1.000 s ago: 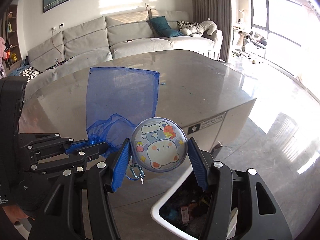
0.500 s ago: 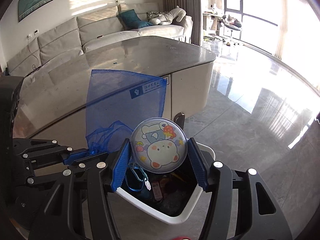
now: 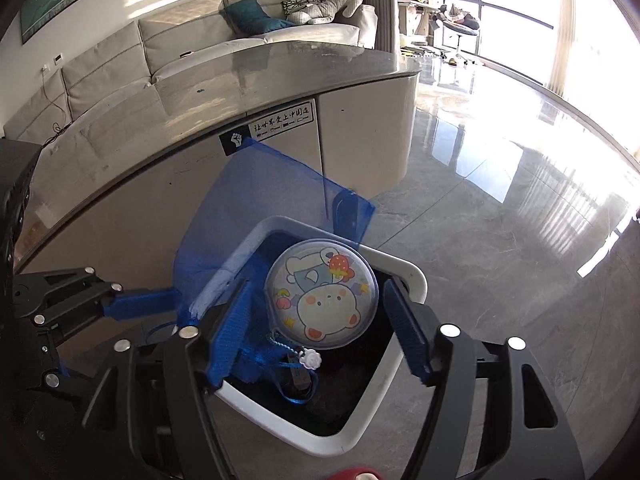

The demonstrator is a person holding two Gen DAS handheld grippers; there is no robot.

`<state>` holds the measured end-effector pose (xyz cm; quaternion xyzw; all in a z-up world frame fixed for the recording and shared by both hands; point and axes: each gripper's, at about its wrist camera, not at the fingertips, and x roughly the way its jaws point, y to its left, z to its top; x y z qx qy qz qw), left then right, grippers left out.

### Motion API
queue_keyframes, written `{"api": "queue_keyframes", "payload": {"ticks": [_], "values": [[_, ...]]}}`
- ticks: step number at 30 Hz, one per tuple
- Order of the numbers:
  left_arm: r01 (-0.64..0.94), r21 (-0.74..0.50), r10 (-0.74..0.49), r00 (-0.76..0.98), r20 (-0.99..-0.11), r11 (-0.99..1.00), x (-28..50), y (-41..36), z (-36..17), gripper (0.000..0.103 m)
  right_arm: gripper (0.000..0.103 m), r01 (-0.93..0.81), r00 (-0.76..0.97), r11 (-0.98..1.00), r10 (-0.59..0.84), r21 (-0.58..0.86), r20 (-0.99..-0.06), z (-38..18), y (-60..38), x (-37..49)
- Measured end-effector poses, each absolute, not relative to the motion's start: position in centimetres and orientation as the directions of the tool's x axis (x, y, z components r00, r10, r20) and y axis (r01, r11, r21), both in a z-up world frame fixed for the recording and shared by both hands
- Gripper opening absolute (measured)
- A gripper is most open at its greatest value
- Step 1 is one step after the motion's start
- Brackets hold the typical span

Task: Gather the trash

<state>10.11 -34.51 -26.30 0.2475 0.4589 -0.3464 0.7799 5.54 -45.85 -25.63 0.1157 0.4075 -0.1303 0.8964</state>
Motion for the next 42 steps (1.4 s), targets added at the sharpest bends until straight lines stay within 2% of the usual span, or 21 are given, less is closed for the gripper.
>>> {"api": "queue_keyframes", "payload": {"ticks": [3,17,22,27,31,42], "values": [[0.773,0.141,-0.293,0.393,-0.872,0.619,9.6,-35.0,-26.6,0.099,0.099,0.343,0.598,0.935,-0.141,0.093,-0.789,-26.6,-46.5,5.8],[0.733,0.126,-0.276,0.402,-0.873,0.668,10.9,-33.6,-26.6,0.099,0.099,0.35,0.615,0.932,-0.156,0.091,-0.773,-25.9,-46.8,5.8],[0.675,0.207,-0.233,0.5,-0.834,0.708,11.1,-32.5,-25.3,0.099,0.099,0.352,0.656,0.932,-0.178,0.089,-0.734,-24.4,-46.1,4.9],[0.681,0.121,-0.305,0.471,-0.828,0.722,11.1,-31.0,-23.4,0.099,0.099,0.342,0.699,0.933,-0.171,0.114,-0.694,-22.0,-45.2,4.4],[0.646,0.098,-0.325,0.503,-0.801,0.757,11.0,-29.7,-21.5,0.099,0.099,0.323,0.734,0.94,-0.174,0.112,-0.657,-19.7,-43.9,4.3],[0.505,0.086,-0.307,0.641,-0.703,0.859,12.2,-23.1,-15.1,0.099,0.099,0.218,0.833,0.975,-0.162,0.044,-0.529,-13.1,-36.6,7.4]]}}
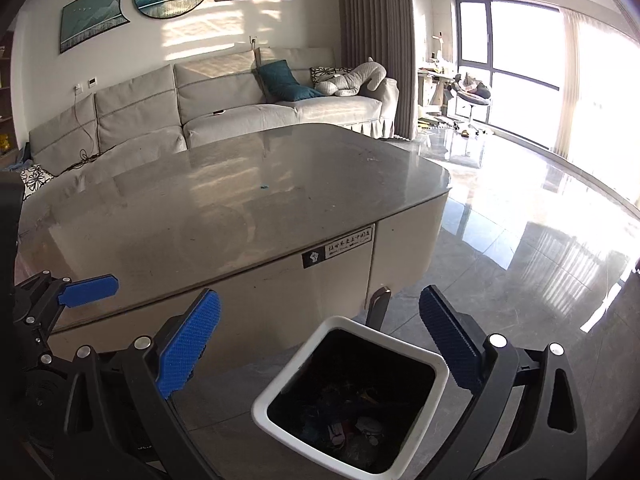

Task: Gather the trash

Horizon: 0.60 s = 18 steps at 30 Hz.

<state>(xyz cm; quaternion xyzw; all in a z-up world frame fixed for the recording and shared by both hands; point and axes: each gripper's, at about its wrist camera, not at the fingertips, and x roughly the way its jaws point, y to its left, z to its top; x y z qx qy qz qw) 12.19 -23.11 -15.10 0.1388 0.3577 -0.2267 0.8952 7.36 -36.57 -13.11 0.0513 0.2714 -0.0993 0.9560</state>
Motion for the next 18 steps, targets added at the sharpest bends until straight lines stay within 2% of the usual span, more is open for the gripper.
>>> {"api": "queue_keyframes", "payload": {"ticks": [13,18], "values": [[0.308,0.109,-0.177,0.763,-0.622,0.945,15.1,-11.6,-10.9,0.099,0.099,0.018,0.898,0.997,0.015,0.071,-0.44,-9.0,-25.0,13.2],[0.244,0.092,-0.141,0.786,-0.602,0.965,16.3,-7.5,-9.7,0.099,0.099,-0.02,0.912,0.999,0.039,0.05,-0.408,-7.4,-21.3,14.6]]}}
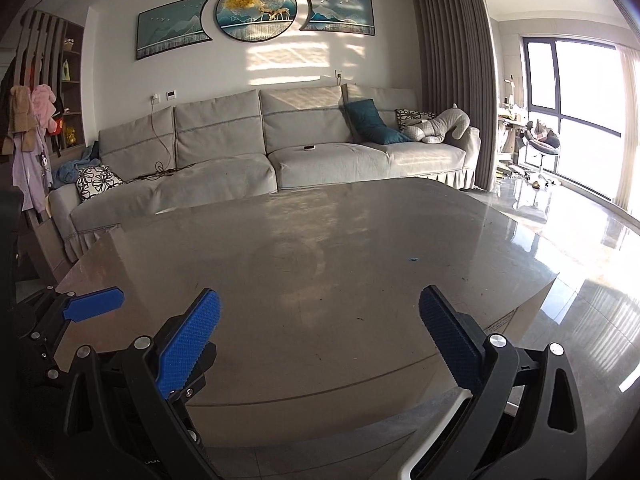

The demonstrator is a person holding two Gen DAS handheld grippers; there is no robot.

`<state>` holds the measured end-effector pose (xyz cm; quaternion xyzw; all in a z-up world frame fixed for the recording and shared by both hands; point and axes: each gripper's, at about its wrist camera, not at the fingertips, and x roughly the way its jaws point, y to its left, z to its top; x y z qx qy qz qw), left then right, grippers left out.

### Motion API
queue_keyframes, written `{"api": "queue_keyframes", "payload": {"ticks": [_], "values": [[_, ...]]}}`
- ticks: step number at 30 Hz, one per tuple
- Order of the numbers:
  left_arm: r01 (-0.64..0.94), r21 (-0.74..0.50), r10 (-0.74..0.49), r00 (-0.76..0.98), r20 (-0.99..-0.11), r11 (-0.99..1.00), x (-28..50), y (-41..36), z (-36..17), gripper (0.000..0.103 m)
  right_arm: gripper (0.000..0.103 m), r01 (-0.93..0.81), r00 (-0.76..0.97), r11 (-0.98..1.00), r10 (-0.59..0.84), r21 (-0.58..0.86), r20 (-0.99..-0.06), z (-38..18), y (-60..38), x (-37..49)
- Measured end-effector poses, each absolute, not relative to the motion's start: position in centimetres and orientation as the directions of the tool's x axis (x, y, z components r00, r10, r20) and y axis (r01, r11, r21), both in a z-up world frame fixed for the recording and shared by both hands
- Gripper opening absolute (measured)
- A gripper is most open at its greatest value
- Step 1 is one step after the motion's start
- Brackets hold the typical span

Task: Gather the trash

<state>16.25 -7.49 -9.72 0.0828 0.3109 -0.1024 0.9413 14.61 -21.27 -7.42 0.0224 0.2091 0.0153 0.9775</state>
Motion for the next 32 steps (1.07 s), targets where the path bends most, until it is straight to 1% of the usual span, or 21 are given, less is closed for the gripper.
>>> {"api": "queue_keyframes", "payload": {"ticks": [8,12,20,32], "values": [[0.168,0.059,-0.103,0.809,-0.579,0.984,17.8,-2.3,-8.8,0.099,0.099,-0.053,0.922,0.998,0.058,0.023,-0.382,-6.4,-18.4,16.0],[0.137,0.069,-0.076,0.827,-0.558,0.988,18.3,-0.7,-8.6,0.099,0.099,-0.062,0.922,0.998,0.065,0.018,-0.381,-6.4,-17.3,16.4],[0.122,0.057,-0.072,0.84,-0.538,0.991,18.8,0.5,-8.2,0.099,0.099,-0.057,0.928,0.998,0.065,0.032,-0.367,-6.7,-17.1,16.1],[0.125,0.029,-0.088,0.829,-0.552,0.992,19.3,1.5,-8.4,0.099,0.099,-0.047,0.931,0.999,0.053,0.025,-0.36,-6.7,-16.3,16.1]]}}
